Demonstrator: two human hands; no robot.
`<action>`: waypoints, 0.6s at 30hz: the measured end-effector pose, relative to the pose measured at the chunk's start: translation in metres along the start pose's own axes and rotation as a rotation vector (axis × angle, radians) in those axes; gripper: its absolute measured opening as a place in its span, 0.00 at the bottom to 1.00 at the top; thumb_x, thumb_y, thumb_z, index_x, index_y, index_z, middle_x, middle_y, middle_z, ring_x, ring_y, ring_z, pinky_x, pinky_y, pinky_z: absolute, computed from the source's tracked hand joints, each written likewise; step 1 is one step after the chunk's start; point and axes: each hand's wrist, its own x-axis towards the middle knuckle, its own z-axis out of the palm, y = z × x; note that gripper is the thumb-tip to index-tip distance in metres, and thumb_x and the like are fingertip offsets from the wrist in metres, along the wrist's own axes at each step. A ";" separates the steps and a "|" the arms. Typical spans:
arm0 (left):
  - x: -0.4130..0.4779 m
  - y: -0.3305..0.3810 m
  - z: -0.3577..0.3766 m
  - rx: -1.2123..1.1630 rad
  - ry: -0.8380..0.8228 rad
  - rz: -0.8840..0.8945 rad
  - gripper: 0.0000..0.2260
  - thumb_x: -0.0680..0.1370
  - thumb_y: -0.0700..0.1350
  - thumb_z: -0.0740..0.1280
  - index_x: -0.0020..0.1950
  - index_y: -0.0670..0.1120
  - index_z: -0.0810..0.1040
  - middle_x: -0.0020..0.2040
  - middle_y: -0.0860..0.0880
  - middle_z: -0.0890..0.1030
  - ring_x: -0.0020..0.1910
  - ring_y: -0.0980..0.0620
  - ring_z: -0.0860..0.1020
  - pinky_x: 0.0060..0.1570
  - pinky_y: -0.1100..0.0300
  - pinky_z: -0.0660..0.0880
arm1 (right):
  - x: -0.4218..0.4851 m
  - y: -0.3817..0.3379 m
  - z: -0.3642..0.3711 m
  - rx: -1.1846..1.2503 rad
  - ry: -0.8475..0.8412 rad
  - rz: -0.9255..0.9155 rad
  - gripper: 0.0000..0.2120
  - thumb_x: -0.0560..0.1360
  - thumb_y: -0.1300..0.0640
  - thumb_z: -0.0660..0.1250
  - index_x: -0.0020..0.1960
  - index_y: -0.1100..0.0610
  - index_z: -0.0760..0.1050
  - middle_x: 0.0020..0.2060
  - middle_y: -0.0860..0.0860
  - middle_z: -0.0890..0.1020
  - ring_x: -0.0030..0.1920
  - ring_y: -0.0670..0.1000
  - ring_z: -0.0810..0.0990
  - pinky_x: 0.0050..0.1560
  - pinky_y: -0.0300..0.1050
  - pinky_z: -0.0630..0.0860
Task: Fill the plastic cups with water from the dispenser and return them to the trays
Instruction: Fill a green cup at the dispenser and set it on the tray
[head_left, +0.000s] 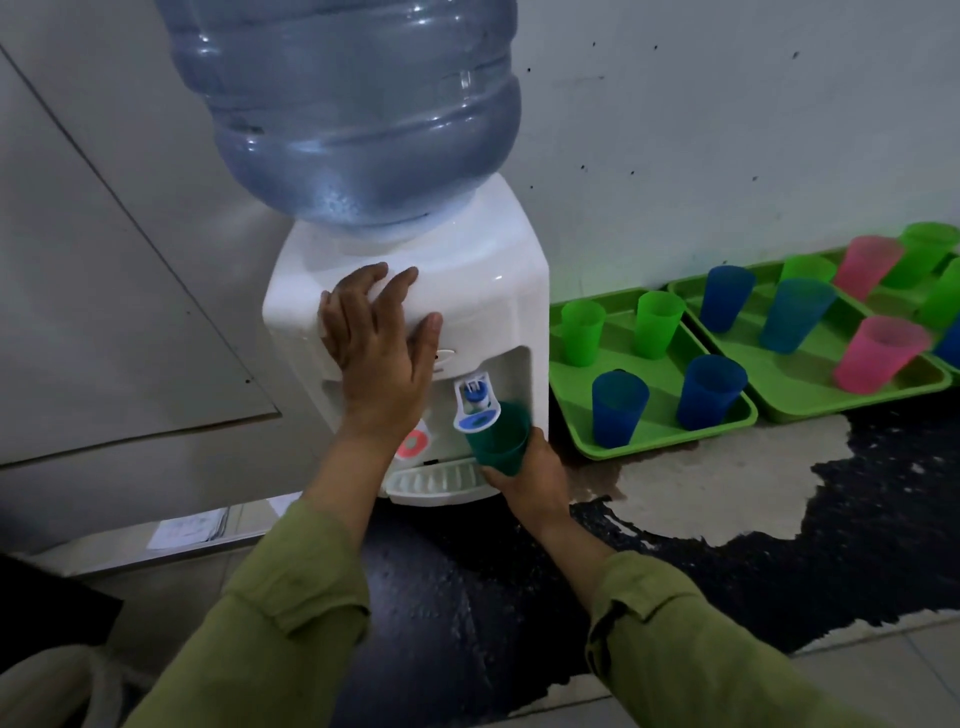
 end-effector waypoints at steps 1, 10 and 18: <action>-0.001 -0.002 0.002 0.017 0.001 0.012 0.18 0.79 0.53 0.59 0.65 0.47 0.69 0.64 0.42 0.70 0.66 0.46 0.64 0.71 0.49 0.50 | 0.000 0.000 0.000 -0.003 -0.001 0.002 0.33 0.64 0.48 0.76 0.62 0.58 0.67 0.57 0.57 0.79 0.56 0.58 0.78 0.52 0.49 0.76; -0.004 -0.009 0.011 0.073 0.047 0.072 0.18 0.80 0.54 0.57 0.66 0.48 0.66 0.65 0.43 0.68 0.66 0.44 0.64 0.71 0.48 0.50 | -0.002 -0.002 -0.002 -0.009 -0.001 0.003 0.32 0.65 0.48 0.76 0.62 0.59 0.67 0.57 0.57 0.79 0.56 0.58 0.78 0.52 0.48 0.75; -0.005 -0.011 0.014 0.067 0.062 0.081 0.18 0.80 0.55 0.56 0.67 0.48 0.66 0.66 0.46 0.65 0.66 0.45 0.64 0.71 0.49 0.50 | -0.002 0.000 -0.002 -0.011 0.004 -0.001 0.31 0.65 0.49 0.76 0.62 0.59 0.68 0.56 0.57 0.79 0.56 0.59 0.78 0.52 0.48 0.75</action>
